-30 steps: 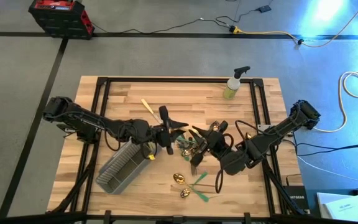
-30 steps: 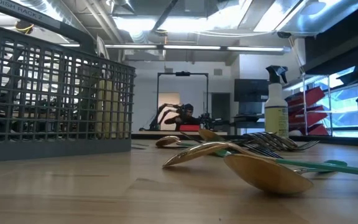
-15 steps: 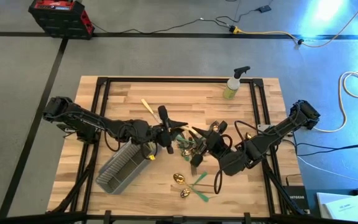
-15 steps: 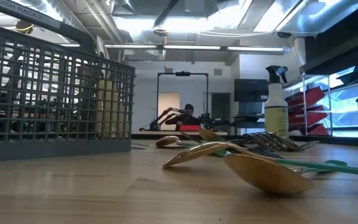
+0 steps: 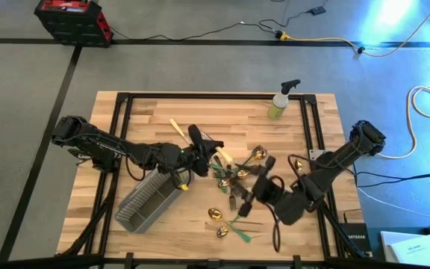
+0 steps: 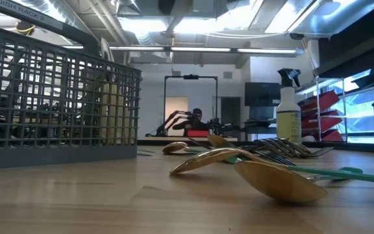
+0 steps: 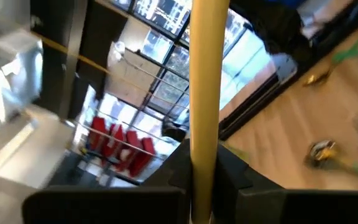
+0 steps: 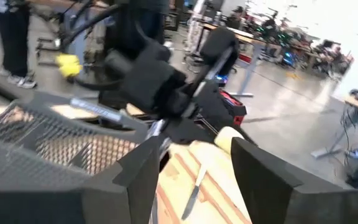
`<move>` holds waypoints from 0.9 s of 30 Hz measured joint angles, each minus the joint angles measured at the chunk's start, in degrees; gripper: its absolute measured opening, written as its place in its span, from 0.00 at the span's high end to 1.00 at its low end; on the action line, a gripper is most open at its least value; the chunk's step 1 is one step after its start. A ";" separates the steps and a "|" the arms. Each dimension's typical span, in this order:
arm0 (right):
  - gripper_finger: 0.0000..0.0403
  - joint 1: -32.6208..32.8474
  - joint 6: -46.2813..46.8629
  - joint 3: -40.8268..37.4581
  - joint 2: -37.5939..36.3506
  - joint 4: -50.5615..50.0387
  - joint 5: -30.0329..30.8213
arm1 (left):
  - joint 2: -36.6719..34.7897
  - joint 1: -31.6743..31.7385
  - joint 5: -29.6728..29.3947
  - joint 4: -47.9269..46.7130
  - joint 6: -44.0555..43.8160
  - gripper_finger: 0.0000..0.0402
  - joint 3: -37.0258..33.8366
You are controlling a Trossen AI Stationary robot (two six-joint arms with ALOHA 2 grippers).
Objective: Sort silverware
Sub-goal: Put the table knife into the silverware tray
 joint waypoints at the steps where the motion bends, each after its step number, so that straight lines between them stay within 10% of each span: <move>1: 0.55 0.66 0.00 0.00 0.00 -0.53 0.00 | 0.00 0.00 0.01 -0.02 3.04 0.97 0.00; 17: 0.55 2.24 33.11 -6.07 0.39 -13.35 -12.84 | -0.04 -0.02 4.82 -9.99 51.32 0.97 0.00; 27: 0.55 -2.22 50.19 -20.54 0.39 -10.05 -31.62 | 0.00 -1.60 8.83 -10.25 77.34 0.97 0.00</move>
